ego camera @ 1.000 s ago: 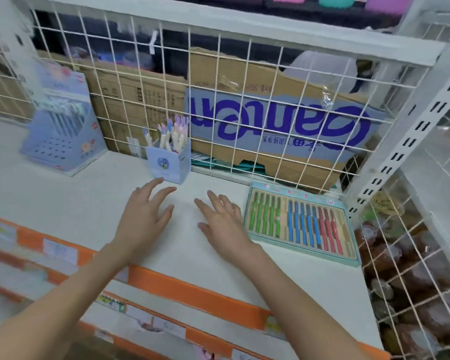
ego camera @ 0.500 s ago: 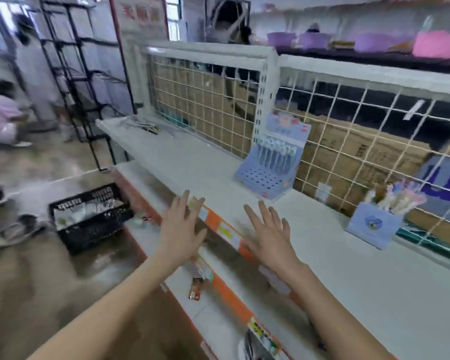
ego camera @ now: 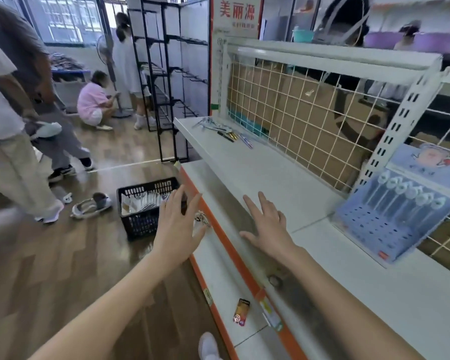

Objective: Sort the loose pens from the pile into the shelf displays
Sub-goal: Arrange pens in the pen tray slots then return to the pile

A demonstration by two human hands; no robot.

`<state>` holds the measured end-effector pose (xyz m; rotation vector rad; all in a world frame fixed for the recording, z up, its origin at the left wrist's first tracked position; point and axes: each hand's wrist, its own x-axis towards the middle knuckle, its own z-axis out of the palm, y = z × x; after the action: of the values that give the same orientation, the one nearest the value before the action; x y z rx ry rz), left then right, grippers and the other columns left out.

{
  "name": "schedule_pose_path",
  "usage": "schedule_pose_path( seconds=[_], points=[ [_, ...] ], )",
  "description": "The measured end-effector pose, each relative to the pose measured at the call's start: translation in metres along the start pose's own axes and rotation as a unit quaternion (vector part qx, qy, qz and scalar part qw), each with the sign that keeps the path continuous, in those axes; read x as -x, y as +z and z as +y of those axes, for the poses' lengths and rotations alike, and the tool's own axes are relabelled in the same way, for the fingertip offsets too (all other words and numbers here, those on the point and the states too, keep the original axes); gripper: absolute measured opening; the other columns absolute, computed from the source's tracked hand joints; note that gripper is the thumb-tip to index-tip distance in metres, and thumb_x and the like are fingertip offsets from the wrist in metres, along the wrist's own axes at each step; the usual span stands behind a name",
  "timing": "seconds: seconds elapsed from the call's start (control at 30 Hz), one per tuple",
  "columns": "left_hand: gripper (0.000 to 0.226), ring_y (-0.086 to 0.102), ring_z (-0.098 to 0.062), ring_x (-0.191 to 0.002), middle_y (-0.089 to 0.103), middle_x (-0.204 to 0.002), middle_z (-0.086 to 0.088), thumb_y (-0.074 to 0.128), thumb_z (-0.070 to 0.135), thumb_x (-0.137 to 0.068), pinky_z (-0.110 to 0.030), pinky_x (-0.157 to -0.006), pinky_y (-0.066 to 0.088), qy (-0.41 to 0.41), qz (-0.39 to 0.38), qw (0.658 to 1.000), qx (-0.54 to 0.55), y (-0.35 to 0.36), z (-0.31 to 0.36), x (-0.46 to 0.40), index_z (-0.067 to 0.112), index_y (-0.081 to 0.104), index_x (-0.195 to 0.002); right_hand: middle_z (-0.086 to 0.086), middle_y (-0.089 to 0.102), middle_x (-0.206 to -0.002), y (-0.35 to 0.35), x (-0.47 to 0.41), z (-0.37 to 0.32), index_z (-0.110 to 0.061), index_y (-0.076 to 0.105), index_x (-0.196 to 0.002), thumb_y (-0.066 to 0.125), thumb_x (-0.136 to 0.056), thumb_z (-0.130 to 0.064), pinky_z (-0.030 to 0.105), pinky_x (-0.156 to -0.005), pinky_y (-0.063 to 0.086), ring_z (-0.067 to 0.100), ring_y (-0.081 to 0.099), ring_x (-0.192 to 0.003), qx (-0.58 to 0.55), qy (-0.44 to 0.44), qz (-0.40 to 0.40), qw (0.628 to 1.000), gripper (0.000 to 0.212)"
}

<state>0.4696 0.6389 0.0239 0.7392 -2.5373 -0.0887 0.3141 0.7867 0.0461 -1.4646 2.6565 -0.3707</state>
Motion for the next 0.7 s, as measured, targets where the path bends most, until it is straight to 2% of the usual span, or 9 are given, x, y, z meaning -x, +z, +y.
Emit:
schedule_pose_path(
  seconds=[0.2, 0.33, 0.47, 0.6, 0.7],
  points=[
    [0.062, 0.03, -0.043, -0.133, 0.031, -0.144, -0.024, 0.059, 0.039, -0.084, -0.057, -0.106, 0.026, -0.033, 0.007, 0.999, -0.002, 0.04, -0.061, -0.087, 0.013, 0.043, -0.138, 0.01, -0.008, -0.157, 0.023, -0.125, 0.005, -0.029, -0.001, -0.15, 0.056, -0.09, -0.04, 0.047, -0.114, 0.009, 0.03, 0.004, -0.144, -0.03, 0.003, -0.026, 0.999, 0.083],
    [0.067, 0.018, -0.037, -0.138, 0.019, -0.151, -0.018, 0.06, 0.038, -0.088, -0.052, -0.112, 0.017, -0.049, -0.033, 0.998, -0.018, 0.061, -0.094, -0.17, 0.017, 0.031, -0.145, 0.008, -0.007, -0.157, 0.024, -0.218, 0.018, -0.03, -0.003, -0.149, 0.054, -0.091, -0.04, 0.046, -0.114, 0.01, 0.03, 0.004, -0.143, -0.052, 0.03, -0.045, 0.997, 0.082],
    [0.065, 0.038, -0.041, -0.128, 0.035, -0.143, -0.021, 0.063, 0.036, -0.086, -0.051, -0.104, 0.033, -0.047, -0.036, 0.998, -0.022, 0.083, -0.122, -0.249, 0.012, 0.038, -0.14, 0.007, -0.003, -0.158, 0.015, -0.303, 0.031, -0.029, -0.002, -0.15, 0.053, -0.092, -0.04, 0.045, -0.113, 0.013, 0.029, 0.007, -0.143, -0.052, 0.041, -0.041, 0.997, 0.081],
    [0.063, 0.041, -0.033, -0.127, 0.036, -0.144, -0.013, 0.054, 0.038, -0.091, -0.045, -0.102, 0.038, -0.067, -0.074, 0.995, 0.011, 0.118, -0.132, -0.297, 0.018, 0.028, -0.145, 0.007, 0.0, -0.158, 0.014, -0.36, 0.044, -0.029, 0.0, -0.15, 0.052, -0.093, -0.039, 0.044, -0.113, 0.014, 0.029, 0.008, -0.143, -0.052, 0.05, -0.043, 0.996, 0.079],
    [0.06, 0.048, -0.031, -0.122, 0.038, -0.142, -0.011, 0.055, 0.036, -0.09, -0.042, -0.099, 0.041, -0.052, -0.09, 0.994, 0.038, 0.14, -0.137, -0.323, 0.018, 0.032, -0.143, 0.005, 0.001, -0.158, 0.016, -0.39, 0.05, -0.029, 0.001, -0.15, 0.053, -0.093, -0.036, 0.042, -0.113, 0.015, 0.028, 0.01, -0.143, -0.058, 0.053, -0.053, 0.995, 0.077]
  ],
)
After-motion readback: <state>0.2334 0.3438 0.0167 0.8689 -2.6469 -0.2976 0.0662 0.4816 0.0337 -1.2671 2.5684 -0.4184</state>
